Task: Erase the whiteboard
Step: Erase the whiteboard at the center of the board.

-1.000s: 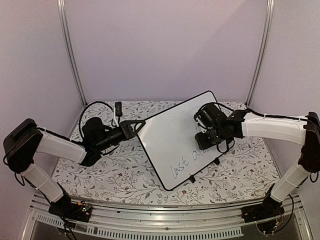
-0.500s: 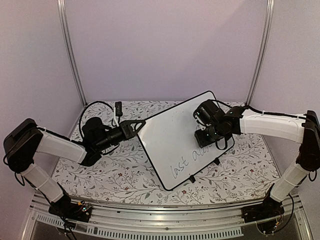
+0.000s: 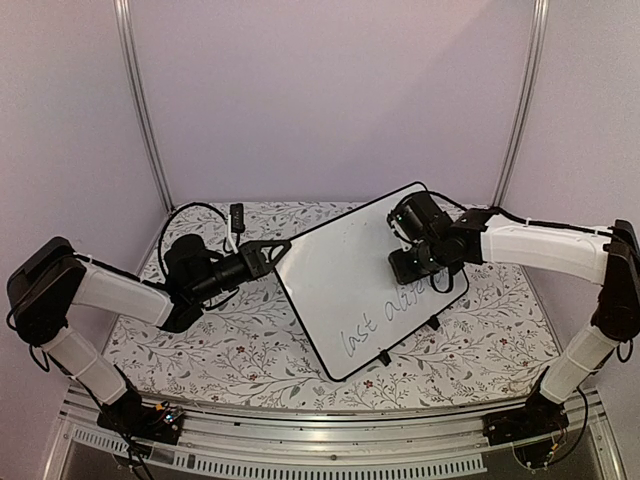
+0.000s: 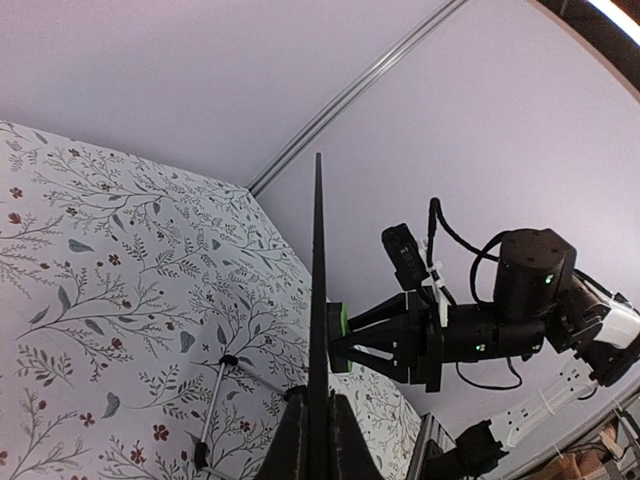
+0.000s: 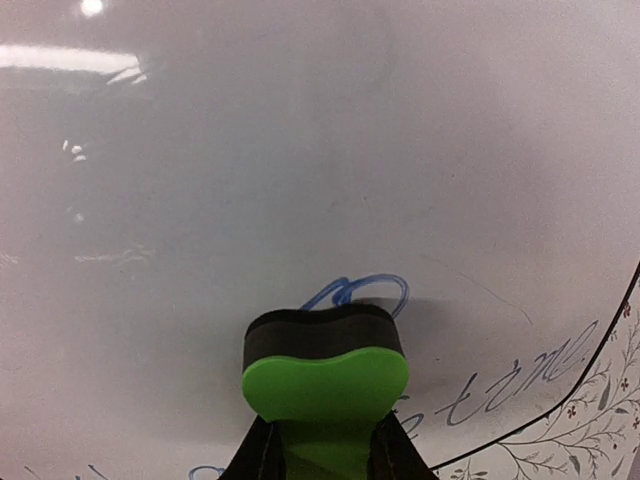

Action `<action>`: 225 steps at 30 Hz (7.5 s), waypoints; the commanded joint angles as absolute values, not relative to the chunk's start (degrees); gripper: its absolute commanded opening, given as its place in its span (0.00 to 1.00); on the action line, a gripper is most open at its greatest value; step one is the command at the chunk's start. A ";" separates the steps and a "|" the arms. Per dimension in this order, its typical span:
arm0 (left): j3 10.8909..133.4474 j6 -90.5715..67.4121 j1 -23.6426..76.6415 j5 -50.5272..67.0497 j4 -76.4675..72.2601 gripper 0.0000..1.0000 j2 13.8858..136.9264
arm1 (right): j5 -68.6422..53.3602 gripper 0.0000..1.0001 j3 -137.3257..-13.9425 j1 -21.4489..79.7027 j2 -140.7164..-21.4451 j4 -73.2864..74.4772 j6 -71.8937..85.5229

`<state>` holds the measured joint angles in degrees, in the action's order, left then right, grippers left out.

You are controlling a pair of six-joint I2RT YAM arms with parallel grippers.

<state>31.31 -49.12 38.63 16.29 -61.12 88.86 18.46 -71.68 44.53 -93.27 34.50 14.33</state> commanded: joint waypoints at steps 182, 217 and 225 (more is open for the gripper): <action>31.93 -47.43 41.33 19.34 -58.80 0.00 88.80 | 14.27 0.00 -62.62 71.14 -99.67 30.42 30.51; 31.99 -47.61 41.30 19.77 -59.19 0.00 89.12 | 23.17 0.00 -75.60 71.55 -107.35 39.34 28.67; 32.03 -47.97 41.44 20.14 -59.50 0.00 89.36 | 29.08 0.00 -80.15 71.58 -109.60 42.34 28.18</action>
